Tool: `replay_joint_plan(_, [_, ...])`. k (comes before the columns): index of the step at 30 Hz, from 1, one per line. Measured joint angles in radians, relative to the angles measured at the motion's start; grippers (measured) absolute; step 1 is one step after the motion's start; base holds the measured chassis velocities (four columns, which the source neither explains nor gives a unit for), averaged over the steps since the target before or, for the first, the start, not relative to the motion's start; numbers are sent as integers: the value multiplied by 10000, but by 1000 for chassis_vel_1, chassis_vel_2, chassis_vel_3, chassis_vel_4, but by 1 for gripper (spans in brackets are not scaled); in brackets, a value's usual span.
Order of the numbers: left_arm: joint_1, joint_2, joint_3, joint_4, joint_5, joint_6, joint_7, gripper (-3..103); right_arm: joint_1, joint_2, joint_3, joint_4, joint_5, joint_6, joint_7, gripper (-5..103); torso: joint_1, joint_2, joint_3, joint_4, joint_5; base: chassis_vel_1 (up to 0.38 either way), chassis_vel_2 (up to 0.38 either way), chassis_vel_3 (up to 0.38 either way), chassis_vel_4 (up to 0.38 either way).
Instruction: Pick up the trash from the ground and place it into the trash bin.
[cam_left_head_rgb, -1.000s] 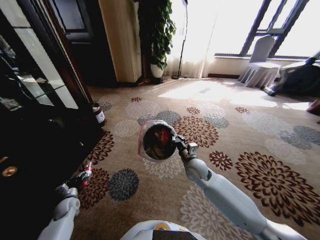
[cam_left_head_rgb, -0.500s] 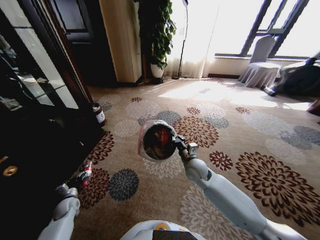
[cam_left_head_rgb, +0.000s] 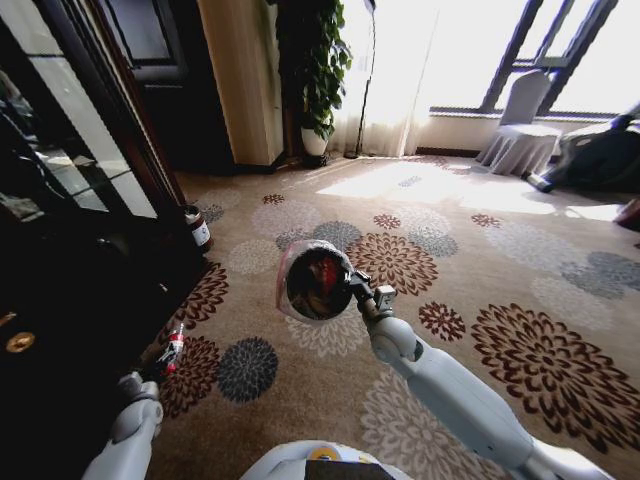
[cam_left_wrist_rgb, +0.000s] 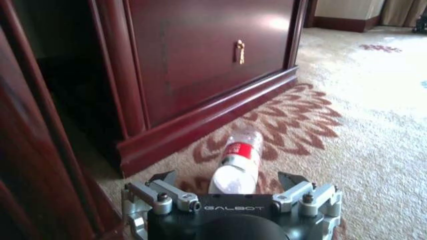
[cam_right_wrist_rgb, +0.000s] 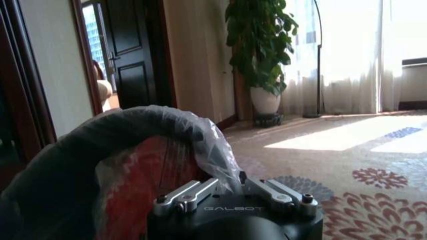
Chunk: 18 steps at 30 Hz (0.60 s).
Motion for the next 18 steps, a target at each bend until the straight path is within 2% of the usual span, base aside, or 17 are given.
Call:
replay_joint_plan(2, [-54, -6, 42, 91, 43, -104, 47, 100, 0, 0, 1, 0, 0, 0, 3, 0, 0, 0, -1, -3, 17, 0, 0, 0, 0])
replay_joint_plan(6, [-64, 37, 43, 93, 91, -183, 146, 100, 1, -1, 1, 0, 0, 0, 3, 0, 0, 0, 0, -3, 5, 0, 0, 0, 0])
replay_joint_plan(10, [-161, 201, 52, 244, 66, -190, 207, 100, 0, 0, 0, 0, 0, 0, 0, 0, 0, 0, -1, 0, 12, 0, 0, 0, 0])
replay_joint_plan(16, [-649, 500, 226, 1208, -137, -249, 477, 100, 0, -1, 1, 0, -1, 0, 2, 0, 0, 0, 0, -1, 7, 0, 0, 0, 0])
replay_joint_plan(18, [-1085, 612, 360, 1877, -212, -241, 680, 100, 1, 0, 1, 0, -1, 0, 0, 0, -1, 0, 0, 0, 9, 0, 0, 0, 0])
